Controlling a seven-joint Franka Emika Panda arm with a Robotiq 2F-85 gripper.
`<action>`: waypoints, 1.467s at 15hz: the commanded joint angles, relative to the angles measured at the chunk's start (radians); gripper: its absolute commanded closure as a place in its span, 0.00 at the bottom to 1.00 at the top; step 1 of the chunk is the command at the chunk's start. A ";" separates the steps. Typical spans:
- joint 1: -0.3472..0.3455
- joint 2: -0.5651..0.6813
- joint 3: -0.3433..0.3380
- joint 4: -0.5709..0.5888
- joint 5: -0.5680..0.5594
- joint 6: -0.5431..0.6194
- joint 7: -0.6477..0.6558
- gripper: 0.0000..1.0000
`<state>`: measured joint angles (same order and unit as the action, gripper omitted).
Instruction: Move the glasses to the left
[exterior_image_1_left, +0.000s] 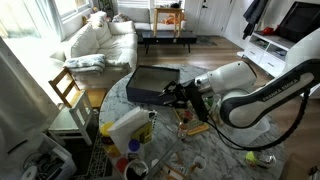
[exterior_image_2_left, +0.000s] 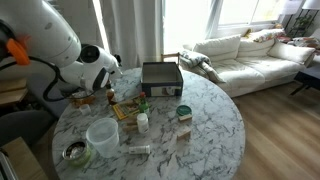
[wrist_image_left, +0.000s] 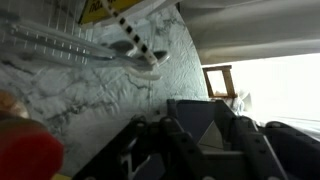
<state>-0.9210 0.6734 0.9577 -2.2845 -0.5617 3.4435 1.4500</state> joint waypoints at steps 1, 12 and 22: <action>-0.056 0.029 0.052 0.025 -0.043 -0.072 -0.011 0.22; -0.237 0.021 0.342 0.042 -0.019 -0.409 -0.015 0.01; -0.300 -0.321 0.474 0.125 0.681 -0.835 -0.593 0.00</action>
<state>-1.2084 0.5111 1.4426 -2.1696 -0.0245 2.6635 0.9572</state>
